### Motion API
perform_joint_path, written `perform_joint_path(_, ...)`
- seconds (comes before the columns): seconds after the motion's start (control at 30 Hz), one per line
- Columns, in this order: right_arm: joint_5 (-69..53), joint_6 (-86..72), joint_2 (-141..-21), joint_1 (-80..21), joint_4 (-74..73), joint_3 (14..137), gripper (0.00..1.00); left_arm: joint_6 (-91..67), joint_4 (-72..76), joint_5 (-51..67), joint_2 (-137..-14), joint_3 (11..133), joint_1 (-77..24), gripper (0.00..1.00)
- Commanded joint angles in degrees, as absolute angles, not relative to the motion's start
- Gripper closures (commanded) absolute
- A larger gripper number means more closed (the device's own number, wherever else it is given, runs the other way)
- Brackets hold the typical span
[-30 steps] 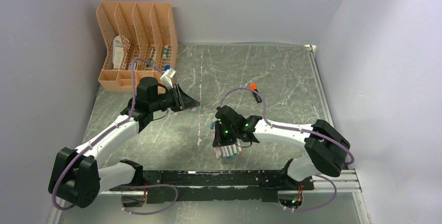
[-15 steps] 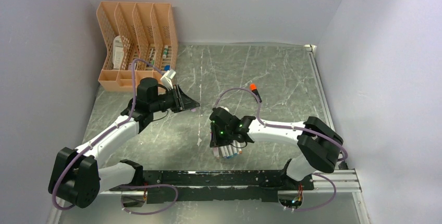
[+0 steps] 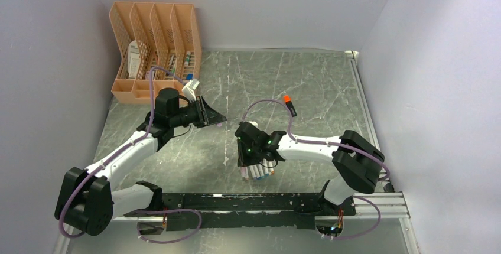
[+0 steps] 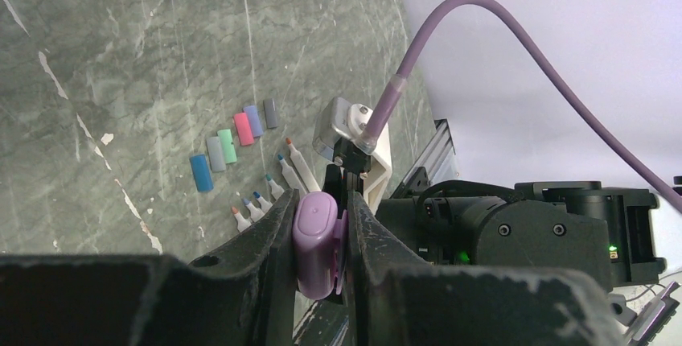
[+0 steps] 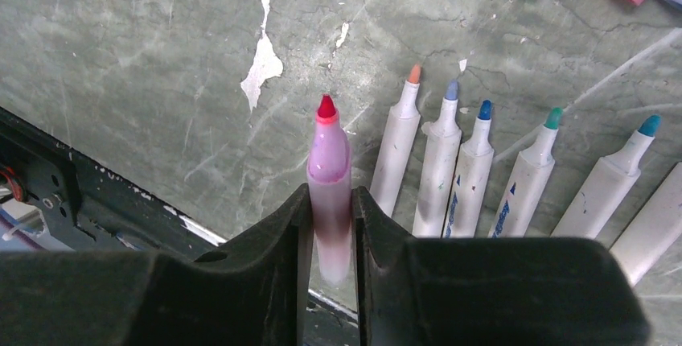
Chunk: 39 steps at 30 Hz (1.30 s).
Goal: Open the pen caps
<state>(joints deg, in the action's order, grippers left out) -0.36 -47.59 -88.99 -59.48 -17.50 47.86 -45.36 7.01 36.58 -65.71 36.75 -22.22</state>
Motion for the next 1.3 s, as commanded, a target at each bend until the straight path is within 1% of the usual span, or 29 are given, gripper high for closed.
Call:
perform_joint_path(0.0,1.3,-47.7,-89.2,-59.9,-18.0,49.1,0.76,-44.5,7.4,37.7,-65.1,36.5,-22.6,0.93)
perform_joint_path(0.07,1.4,-47.7,-89.1,-59.9,-18.1,49.1,0.73,-44.4,7.4,37.7,-65.1,36.4,-22.6,0.93)
perform_joint_path(0.3,1.8,-47.4,-88.0,-59.9,-19.4,50.1,0.73,-44.2,6.8,37.5,-65.0,36.6,-22.6,0.93)
perform_joint_path(0.53,3.2,-46.3,-81.3,-59.9,-24.7,53.5,0.72,-44.2,6.2,37.6,-64.8,36.7,-22.6,0.93)
perform_joint_path(0.73,4.1,-43.7,-72.5,-59.8,-25.7,53.6,0.6,-43.7,4.6,37.4,-66.0,37.8,-22.6,0.93)
perform_joint_path(0.83,5.4,-43.0,-68.0,-59.6,-26.5,51.8,0.54,-43.0,2.0,36.4,-66.3,38.7,-22.7,0.92)
perform_joint_path(0.97,5.7,-41.4,-64.9,-58.8,-27.7,49.5,0.46,-40.9,-2.9,35.2,-67.0,41.1,-22.7,0.92)
perform_joint_path(1.13,3.9,-39.4,-63.4,-56.4,-29.5,48.9,0.42,-37.4,-11.3,32.5,-67.4,44.6,-22.8,0.91)
perform_joint_path(1.27,2.3,-37.5,-61.1,-53.7,-30.2,48.4,0.41,-37.9,-13.6,31.2,-67.3,44.4,-22.8,0.91)
